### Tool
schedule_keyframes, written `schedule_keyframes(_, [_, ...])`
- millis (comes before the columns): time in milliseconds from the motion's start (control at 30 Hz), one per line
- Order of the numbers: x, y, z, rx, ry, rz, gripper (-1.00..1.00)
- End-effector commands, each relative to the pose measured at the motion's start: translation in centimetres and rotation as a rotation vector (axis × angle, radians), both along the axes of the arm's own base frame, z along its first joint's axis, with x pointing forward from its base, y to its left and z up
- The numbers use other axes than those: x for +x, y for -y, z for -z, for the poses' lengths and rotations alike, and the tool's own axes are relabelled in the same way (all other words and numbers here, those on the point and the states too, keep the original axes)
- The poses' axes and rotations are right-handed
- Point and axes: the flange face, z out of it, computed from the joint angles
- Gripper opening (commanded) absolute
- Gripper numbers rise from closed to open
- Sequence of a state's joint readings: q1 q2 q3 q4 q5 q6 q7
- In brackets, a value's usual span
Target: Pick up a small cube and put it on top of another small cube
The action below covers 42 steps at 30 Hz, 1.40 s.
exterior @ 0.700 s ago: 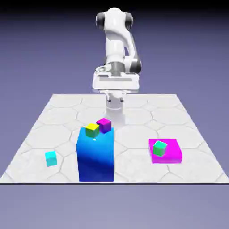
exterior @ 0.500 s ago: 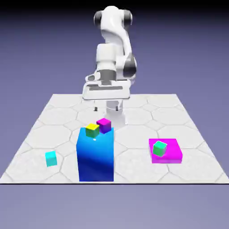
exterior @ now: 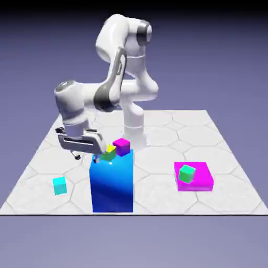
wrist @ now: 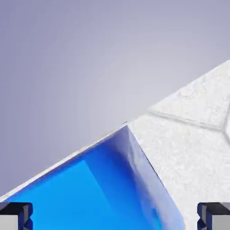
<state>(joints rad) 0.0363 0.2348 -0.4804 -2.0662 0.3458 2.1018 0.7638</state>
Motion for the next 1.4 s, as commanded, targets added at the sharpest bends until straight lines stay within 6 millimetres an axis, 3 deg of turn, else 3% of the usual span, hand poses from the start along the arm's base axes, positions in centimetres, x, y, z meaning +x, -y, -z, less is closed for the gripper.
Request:
schedule_keyframes(0, [0.1, 0.9, 0.6, 0.015, -0.033, 0.021, 0.0])
schedule_keyframes(333, [0.7, 8.5, 5.5, 0.14, -0.324, 0.194, 0.0])
schedule_keyframes(567, [-1.9, 13.8, 11.3, 0.289, -0.443, 0.346, 0.0])
schedule_keyframes(767, [-4.2, 17.2, 16.0, 0.412, -0.52, 0.436, 0.0])
schedule_keyframes(833, [-7.6, 20.9, 16.7, 0.426, -0.511, 0.518, 0.0])
schedule_keyframes(900, [-7.9, 21.2, 16.8, 0.426, -0.51, 0.524, 0.0])
schedule_keyframes(1033, [-9.1, 17.7, 22.2, 0.426, -0.51, 0.524, 0.0])
schedule_keyframes(1067, [-9.1, 17.7, 22.2, 0.426, -0.51, 0.524, -1.0])
schedule_keyframes(1100, [-9.1, 17.7, 22.2, 0.426, -0.51, 0.524, -1.0])
schedule_keyframes(1233, [-7.9, 21.1, 16.7, 0.427, -0.513, 0.513, -1.0])
schedule_keyframes(1367, [-7.5, 19.3, 14.9, 0.448, -0.569, 0.321, -1.0])
